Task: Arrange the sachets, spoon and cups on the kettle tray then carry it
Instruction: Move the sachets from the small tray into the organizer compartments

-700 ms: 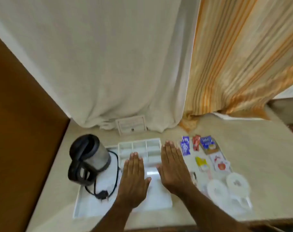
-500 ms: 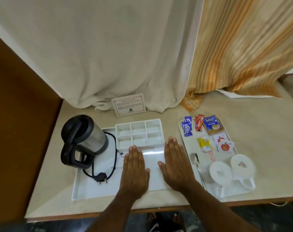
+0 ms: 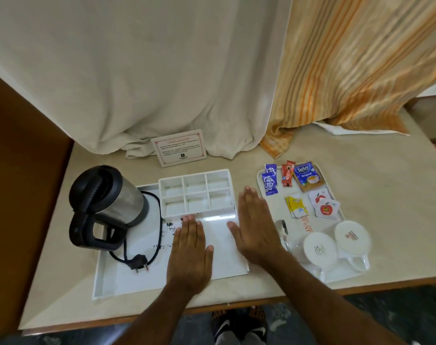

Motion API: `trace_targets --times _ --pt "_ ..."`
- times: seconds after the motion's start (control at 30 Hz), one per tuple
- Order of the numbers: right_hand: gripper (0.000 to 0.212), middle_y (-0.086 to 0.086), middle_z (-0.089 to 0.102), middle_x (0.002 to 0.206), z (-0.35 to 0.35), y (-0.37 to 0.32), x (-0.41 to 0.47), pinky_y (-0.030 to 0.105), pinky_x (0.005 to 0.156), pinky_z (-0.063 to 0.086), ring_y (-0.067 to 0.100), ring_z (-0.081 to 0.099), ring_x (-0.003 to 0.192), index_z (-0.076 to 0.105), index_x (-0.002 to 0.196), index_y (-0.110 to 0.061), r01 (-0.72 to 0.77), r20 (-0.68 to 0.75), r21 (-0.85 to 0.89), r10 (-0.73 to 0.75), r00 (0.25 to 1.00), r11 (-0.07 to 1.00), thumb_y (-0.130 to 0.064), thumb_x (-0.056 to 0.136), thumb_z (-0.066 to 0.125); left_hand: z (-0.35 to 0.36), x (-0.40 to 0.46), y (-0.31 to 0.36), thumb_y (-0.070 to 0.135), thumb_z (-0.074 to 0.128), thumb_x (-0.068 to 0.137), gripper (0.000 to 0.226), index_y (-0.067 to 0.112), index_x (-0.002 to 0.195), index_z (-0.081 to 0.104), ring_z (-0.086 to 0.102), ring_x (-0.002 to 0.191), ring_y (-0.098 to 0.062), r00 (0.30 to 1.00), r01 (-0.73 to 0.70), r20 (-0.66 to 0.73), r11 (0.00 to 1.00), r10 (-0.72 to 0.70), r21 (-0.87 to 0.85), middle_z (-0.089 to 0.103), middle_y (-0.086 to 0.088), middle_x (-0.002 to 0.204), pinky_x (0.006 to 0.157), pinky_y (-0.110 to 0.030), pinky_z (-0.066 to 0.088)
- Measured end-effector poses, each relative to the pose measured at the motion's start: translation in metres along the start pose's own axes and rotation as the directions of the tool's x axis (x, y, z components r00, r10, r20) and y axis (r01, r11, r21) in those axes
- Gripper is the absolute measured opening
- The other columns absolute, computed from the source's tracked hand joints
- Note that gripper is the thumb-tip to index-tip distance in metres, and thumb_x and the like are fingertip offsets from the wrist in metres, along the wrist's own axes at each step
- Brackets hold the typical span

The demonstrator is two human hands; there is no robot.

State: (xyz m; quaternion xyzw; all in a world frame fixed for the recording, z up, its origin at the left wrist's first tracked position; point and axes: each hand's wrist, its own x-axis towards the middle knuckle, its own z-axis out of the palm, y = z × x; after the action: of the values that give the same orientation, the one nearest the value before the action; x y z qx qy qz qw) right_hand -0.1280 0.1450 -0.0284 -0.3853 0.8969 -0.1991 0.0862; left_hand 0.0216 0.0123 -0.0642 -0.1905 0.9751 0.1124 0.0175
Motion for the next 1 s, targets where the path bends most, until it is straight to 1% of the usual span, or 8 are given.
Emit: trace_targets --times 0.1,0.2,0.5,0.6,0.67,0.77,0.87,1.0 --pt "0.056 0.02 0.045 0.142 -0.022 0.013 0.042 0.044 0.103 0.04 0.036 0.045 0.128 0.032 0.141 -0.007 -0.35 -0.305 0.1 0.363 0.881 0.932 -0.031 0.093 0.05 0.002 0.0 0.0 0.041 0.02 0.101 0.067 0.001 0.153 0.012 -0.005 0.151 -0.029 1.0 0.0 0.004 1.0 0.0 -0.013 0.002 -0.019 0.163 0.122 -0.044 0.001" --pt "0.043 0.02 0.056 0.118 -0.045 0.036 0.084 0.043 0.087 0.048 0.037 0.056 0.108 0.048 0.118 -0.002 -0.586 -0.219 0.249 0.634 0.742 0.772 -0.012 0.079 0.063 0.002 -0.001 0.001 0.041 0.019 0.101 0.067 0.001 0.153 0.011 -0.007 0.151 -0.028 1.0 -0.002 0.002 1.0 0.002 -0.014 0.0 -0.019 0.163 0.121 -0.041 -0.004" --pt "0.035 0.021 0.065 0.104 -0.054 0.057 0.113 0.037 0.074 0.048 0.036 0.062 0.096 0.058 0.104 0.0 -0.607 -0.086 0.308 0.657 0.749 0.733 -0.02 0.078 0.072 0.003 -0.003 0.0 0.048 0.007 0.1 0.07 0.005 0.154 0.008 -0.008 0.151 -0.025 1.0 0.019 0.008 0.998 -0.019 -0.057 -0.001 -0.015 0.164 0.121 -0.046 0.006" --pt "0.023 0.011 0.068 0.079 -0.068 0.037 0.115 0.033 0.066 0.048 0.03 0.063 0.076 0.064 0.083 -0.006 -0.4 -0.229 0.543 0.589 0.775 0.738 -0.028 0.08 0.07 0.003 -0.001 0.004 0.048 0.007 0.1 0.07 0.003 0.154 0.01 -0.007 0.151 -0.028 1.0 0.019 0.024 0.999 -0.018 -0.047 0.001 -0.018 0.163 0.12 -0.046 0.006" --pt "0.019 -0.005 0.063 0.067 -0.07 0.0 0.12 0.013 0.062 0.045 0.015 0.06 0.066 0.063 0.078 -0.016 -0.214 -0.274 0.644 0.483 0.832 0.734 -0.033 0.077 0.073 0.002 0.001 0.005 0.046 0.011 0.101 0.069 0.0 0.153 0.016 -0.001 0.151 -0.031 1.0 0.019 0.015 0.999 -0.018 -0.046 0.008 -0.021 0.162 0.121 -0.049 0.009" --pt "0.022 -0.015 0.064 0.073 -0.048 -0.059 0.13 0.006 0.06 0.043 -0.003 0.059 0.066 0.065 0.087 -0.026 -0.061 -0.212 0.693 0.283 0.935 0.719 -0.033 0.073 0.079 0.003 0.001 0.005 0.043 0.015 0.102 0.067 -0.002 0.152 0.021 0.003 0.151 -0.032 1.0 0.012 0.011 0.999 -0.011 -0.047 0.013 -0.022 0.161 0.121 -0.05 0.012" --pt "0.028 -0.005 0.069 0.09 -0.017 -0.097 0.139 0.027 0.072 0.047 0.011 0.057 0.086 0.069 0.091 -0.028 0.017 -0.135 0.529 0.065 0.989 0.848 -0.044 0.07 0.079 0.003 0.001 0.002 0.043 0.019 0.102 0.066 0.0 0.152 0.022 0.004 0.151 -0.031 1.0 0.025 0.014 0.999 -0.025 -0.03 0.015 -0.02 0.161 0.122 -0.048 0.011" --pt "0.032 -0.003 0.068 0.104 0.011 -0.103 0.145 0.035 0.077 0.028 0.027 0.048 0.101 0.076 0.089 -0.029 0.125 -0.132 0.155 -0.105 0.986 0.98 -0.051 0.066 0.079 0.003 0.0 0.001 0.044 0.019 0.102 0.066 0.003 0.153 0.019 0.004 0.151 -0.029 0.998 0.05 0.024 0.999 -0.05 -0.019 0.013 -0.016 0.162 0.12 -0.051 0.013"
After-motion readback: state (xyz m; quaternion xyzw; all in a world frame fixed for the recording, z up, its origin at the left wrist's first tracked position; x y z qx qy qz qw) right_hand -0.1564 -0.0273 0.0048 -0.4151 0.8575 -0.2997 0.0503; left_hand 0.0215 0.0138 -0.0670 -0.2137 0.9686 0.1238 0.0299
